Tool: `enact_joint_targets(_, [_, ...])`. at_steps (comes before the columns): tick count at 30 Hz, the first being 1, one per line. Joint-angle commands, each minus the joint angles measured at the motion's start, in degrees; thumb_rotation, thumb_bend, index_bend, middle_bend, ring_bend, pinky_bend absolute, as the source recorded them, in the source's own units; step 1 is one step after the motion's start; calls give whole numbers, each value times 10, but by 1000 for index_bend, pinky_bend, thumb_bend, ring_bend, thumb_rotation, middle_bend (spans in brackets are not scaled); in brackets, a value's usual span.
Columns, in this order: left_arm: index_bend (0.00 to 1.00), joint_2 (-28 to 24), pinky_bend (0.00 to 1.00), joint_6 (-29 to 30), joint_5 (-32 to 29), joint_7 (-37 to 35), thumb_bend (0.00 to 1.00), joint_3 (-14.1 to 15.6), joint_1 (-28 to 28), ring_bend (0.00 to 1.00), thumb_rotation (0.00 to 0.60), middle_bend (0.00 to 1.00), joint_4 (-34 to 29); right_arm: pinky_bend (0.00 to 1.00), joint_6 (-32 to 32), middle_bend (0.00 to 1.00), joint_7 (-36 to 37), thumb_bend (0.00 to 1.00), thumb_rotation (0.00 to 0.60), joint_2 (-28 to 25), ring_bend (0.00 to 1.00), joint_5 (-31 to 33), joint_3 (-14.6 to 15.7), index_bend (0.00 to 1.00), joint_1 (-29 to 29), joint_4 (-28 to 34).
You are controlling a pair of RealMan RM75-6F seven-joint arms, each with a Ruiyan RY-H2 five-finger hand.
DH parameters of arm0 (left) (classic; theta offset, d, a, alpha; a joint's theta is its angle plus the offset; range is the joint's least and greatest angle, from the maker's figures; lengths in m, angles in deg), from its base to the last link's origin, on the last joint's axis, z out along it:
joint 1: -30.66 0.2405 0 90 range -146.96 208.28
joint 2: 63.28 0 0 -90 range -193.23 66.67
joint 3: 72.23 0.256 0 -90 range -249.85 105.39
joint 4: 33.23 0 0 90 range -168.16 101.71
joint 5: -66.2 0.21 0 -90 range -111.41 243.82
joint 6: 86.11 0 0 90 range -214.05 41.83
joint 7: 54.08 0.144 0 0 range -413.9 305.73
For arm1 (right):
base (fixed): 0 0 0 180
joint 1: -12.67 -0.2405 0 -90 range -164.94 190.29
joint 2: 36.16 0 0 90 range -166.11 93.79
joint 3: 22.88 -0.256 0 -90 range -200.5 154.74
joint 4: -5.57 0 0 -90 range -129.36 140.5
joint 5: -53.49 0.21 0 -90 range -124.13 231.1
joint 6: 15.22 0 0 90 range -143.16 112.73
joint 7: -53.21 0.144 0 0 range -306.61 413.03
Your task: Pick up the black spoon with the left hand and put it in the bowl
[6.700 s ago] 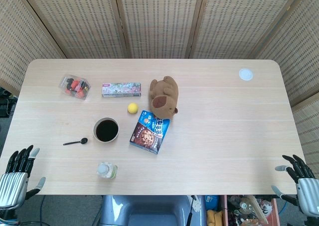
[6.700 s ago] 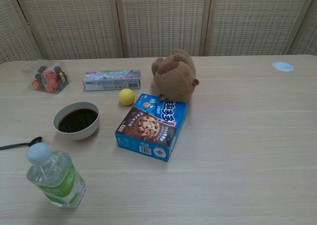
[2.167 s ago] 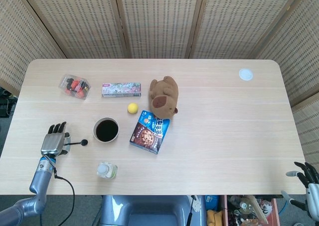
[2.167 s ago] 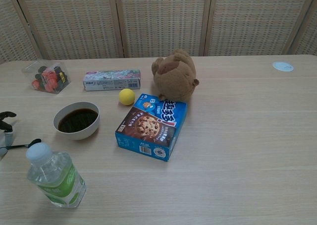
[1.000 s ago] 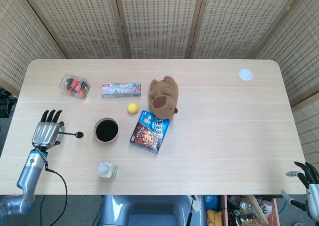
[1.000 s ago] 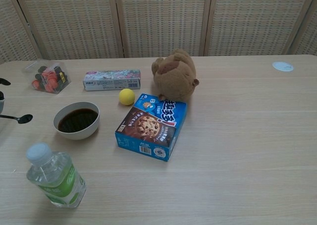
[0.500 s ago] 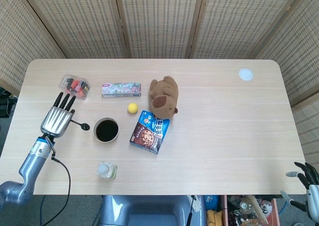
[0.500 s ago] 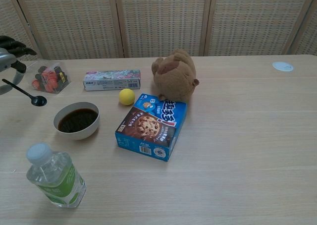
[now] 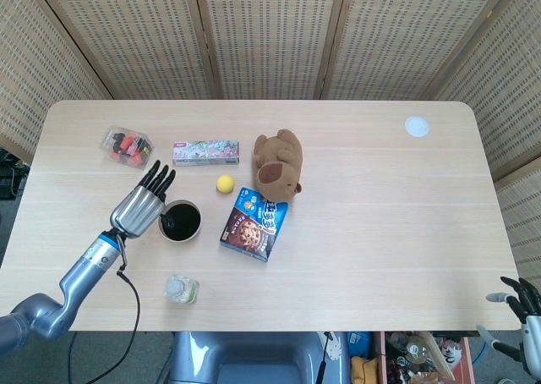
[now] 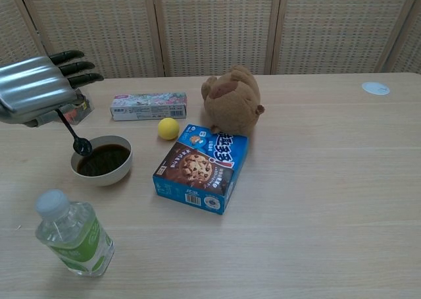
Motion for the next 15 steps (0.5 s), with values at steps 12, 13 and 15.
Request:
enact_joint_targets(12, [618,32,0,-4,45,12,457,22,-23,0,600,64,68,244,-2,270,-1,300,600,0,129,1,0,429,1,-1])
enact_joint_targets(13, [618,35,0,-4,47,12,457,23,-24,0,600,63,72,244,-3,270,-1,299,600,1,129,2,0,429,1,-1])
enact_joint_targets(15, [618,42,0,-4,54,12,456,25,-28,0,600,60,83,244,-3,270,-1,299,600,1,129,3,0,429,1,-1])
